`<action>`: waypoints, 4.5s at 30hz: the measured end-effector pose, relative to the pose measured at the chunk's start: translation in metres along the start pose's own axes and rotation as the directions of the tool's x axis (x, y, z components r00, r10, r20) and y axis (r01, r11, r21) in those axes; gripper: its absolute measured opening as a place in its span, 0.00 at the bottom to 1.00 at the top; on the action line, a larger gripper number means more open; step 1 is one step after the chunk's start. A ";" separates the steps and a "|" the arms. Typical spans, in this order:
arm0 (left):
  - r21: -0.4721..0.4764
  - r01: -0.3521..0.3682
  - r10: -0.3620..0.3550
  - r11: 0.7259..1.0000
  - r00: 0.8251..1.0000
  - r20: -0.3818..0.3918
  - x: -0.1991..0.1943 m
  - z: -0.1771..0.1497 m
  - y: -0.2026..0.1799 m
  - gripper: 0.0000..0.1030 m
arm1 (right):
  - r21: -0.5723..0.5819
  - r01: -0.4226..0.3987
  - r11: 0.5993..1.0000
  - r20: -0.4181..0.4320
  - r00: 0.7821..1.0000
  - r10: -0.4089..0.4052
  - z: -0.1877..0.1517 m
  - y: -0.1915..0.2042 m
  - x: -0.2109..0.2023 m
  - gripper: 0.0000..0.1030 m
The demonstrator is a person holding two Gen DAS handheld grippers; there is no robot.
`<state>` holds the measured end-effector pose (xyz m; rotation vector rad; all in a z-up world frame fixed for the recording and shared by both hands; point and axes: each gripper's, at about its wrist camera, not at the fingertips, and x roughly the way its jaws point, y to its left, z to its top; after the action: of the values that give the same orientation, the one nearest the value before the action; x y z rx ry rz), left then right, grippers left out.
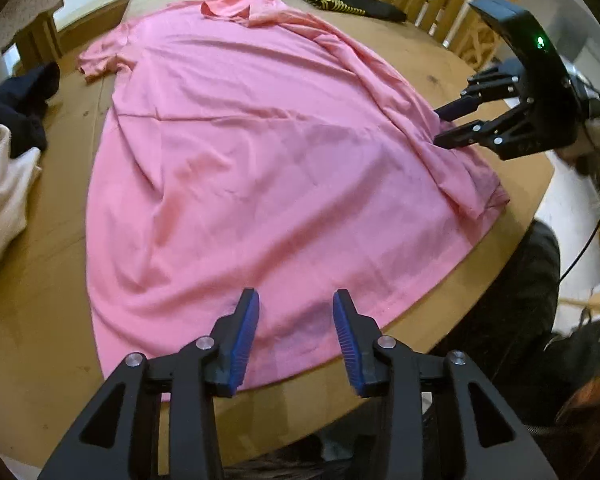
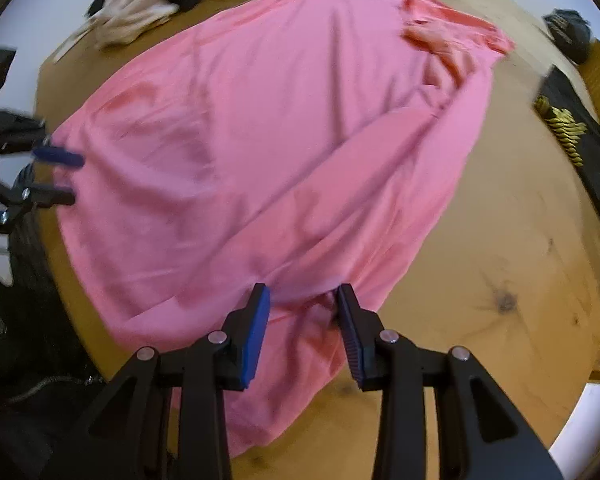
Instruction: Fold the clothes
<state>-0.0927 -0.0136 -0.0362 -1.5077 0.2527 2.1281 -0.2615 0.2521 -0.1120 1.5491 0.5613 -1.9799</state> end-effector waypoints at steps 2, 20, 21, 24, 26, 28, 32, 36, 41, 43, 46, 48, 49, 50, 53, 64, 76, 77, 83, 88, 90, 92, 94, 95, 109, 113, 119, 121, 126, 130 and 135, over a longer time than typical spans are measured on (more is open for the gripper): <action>-0.016 -0.020 0.019 1.000 1.000 -0.008 -0.004 -0.006 0.006 0.36 | 0.001 -0.025 1.000 -0.004 1.000 0.025 0.001 0.003 -0.006 0.34; -0.243 -0.127 0.155 0.962 0.983 0.102 -0.030 -0.022 0.083 0.51 | -0.071 0.069 0.995 0.088 0.994 -0.063 0.121 0.023 -0.097 0.36; -0.245 -0.127 0.156 0.961 0.983 0.101 -0.029 -0.022 0.085 0.51 | -0.065 0.084 0.994 0.101 0.992 -0.077 0.141 0.026 -0.099 0.36; -0.240 -0.130 0.158 0.962 0.982 0.103 -0.026 -0.023 0.089 0.51 | -0.041 0.142 0.989 0.125 0.983 -0.136 0.199 0.040 -0.086 0.37; -0.222 -0.130 0.155 0.966 0.983 0.097 -0.023 -0.023 0.089 0.51 | -0.015 0.161 0.987 0.130 0.979 -0.158 0.233 0.038 -0.077 0.37; -0.208 -0.125 0.147 0.970 0.985 0.092 -0.021 -0.023 0.088 0.51 | 0.003 0.155 0.988 0.133 0.979 -0.155 0.258 0.039 -0.066 0.37; -0.173 -0.058 0.075 0.983 0.993 0.094 -0.015 -0.021 0.089 0.24 | 0.039 0.143 0.989 0.138 0.979 -0.147 0.308 0.042 -0.043 0.37; -0.138 0.006 0.011 0.990 0.993 0.118 -0.014 -0.022 0.091 0.04 | 0.075 0.131 0.989 0.145 0.979 -0.141 0.358 0.044 -0.020 0.37; -0.147 0.086 -0.065 0.985 0.988 0.144 -0.016 -0.023 0.101 0.03 | 0.083 0.135 0.987 0.090 0.986 -0.142 0.412 0.054 0.030 0.39; -0.150 0.118 -0.095 0.982 0.984 0.154 -0.016 -0.024 0.106 0.03 | 0.077 0.171 0.982 0.062 0.982 -0.176 0.428 0.062 0.050 0.39; -0.152 0.157 -0.132 0.976 0.978 0.164 -0.017 -0.025 0.112 0.03 | 0.076 0.225 0.971 0.040 0.973 -0.228 0.445 0.071 0.066 0.39; -0.145 0.166 -0.141 0.975 0.976 0.165 -0.017 -0.026 0.113 0.03 | 0.079 0.270 0.960 0.010 0.962 -0.272 0.453 0.075 0.074 0.39; -0.142 0.171 -0.147 0.975 0.975 0.166 -0.017 -0.026 0.114 0.03 | 0.082 0.295 0.952 -0.007 0.955 -0.296 0.456 0.075 0.078 0.40; -0.144 0.178 -0.153 0.973 0.974 0.169 -0.017 -0.027 0.115 0.03 | 0.084 0.321 0.943 -0.024 0.947 -0.321 0.459 0.075 0.081 0.40; -0.145 0.189 -0.162 0.971 0.970 0.178 -0.019 -0.030 0.119 0.03 | 0.136 0.302 0.944 -0.054 0.953 -0.297 0.464 0.071 0.083 0.40; -0.130 0.196 -0.172 0.972 0.969 0.178 -0.018 -0.032 0.123 0.03 | 0.256 0.198 0.946 -0.071 0.980 -0.186 0.467 0.065 0.087 0.40; -0.097 0.254 -0.226 0.962 0.946 0.232 -0.029 -0.025 0.115 0.01 | 0.209 0.150 0.966 0.072 0.983 -0.168 0.447 0.057 0.055 0.02; -0.087 0.260 -0.233 0.962 0.942 0.240 -0.032 -0.023 0.113 0.01 | 0.215 0.142 0.966 0.081 0.983 -0.162 0.446 0.054 0.049 0.02; -0.047 0.280 -0.259 0.959 0.932 0.253 -0.044 -0.007 0.096 0.01 | 0.223 0.122 0.967 0.126 0.980 -0.153 0.435 0.042 0.019 0.02; 0.008 0.310 -0.303 0.951 0.921 0.245 -0.048 0.002 0.071 0.01 | 0.236 0.112 0.965 0.164 0.974 -0.153 0.421 0.024 -0.003 0.02; 0.040 0.327 -0.327 0.944 0.917 0.229 -0.046 0.008 0.057 0.01 | 0.241 0.108 0.965 0.179 0.972 -0.153 0.419 0.006 -0.002 0.02; 0.082 0.338 -0.348 0.938 0.915 0.204 -0.042 0.016 0.042 0.01 | 0.260 0.105 0.960 0.189 0.969 -0.158 0.408 -0.010 -0.010 0.02; 0.115 0.348 -0.364 0.930 0.913 0.184 -0.037 0.024 0.028 0.01 | 0.289 0.105 0.952 0.195 0.967 -0.166 0.393 -0.027 -0.019 0.02; 0.130 0.357 -0.376 0.925 0.910 0.173 -0.033 0.029 0.020 0.01 | 0.304 0.102 0.947 0.198 0.966 -0.167 0.386 -0.037 -0.022 0.02; 0.252 0.345 -0.351 0.904 0.936 -0.022 0.017 0.049 -0.031 0.01 | 0.397 0.238 0.887 0.044 0.960 -0.277 0.322 -0.128 0.015 0.16; 0.257 0.321 -0.327 0.912 0.945 -0.022 0.009 0.041 -0.029 0.02 | 0.399 0.292 0.869 0.093 0.930 -0.355 0.324 -0.128 -0.011 0.23; 0.194 0.259 -0.273 0.946 0.961 0.051 0.000 0.048 -0.004 0.03 | 0.349 0.181 0.920 0.150 0.958 -0.245 0.342 -0.110 0.001 0.22; 0.185 0.239 -0.255 0.953 0.965 0.068 -0.006 0.049 0.005 0.03 | 0.337 0.181 0.924 0.124 0.964 -0.235 0.346 -0.107 0.018 0.22; 0.147 0.179 -0.188 0.973 0.981 0.054 -0.009 0.046 0.025 0.06 | 0.309 0.165 0.937 0.069 0.978 -0.195 0.344 -0.100 0.055 0.21; 0.161 0.229 -0.237 0.960 0.971 0.032 0.002 0.056 0.020 0.08 | 0.290 0.163 0.943 0.060 0.980 -0.188 0.347 -0.093 0.066 0.21; 0.197 0.287 -0.278 0.937 0.958 -0.074 0.025 0.051 -0.008 0.09 | 0.291 0.180 0.939 0.046 0.978 -0.202 0.350 -0.101 0.067 0.21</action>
<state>-0.1374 0.0229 -0.0394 -1.3812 0.2472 1.7859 -0.5967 0.0961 -0.0922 1.6310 0.4218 -2.3433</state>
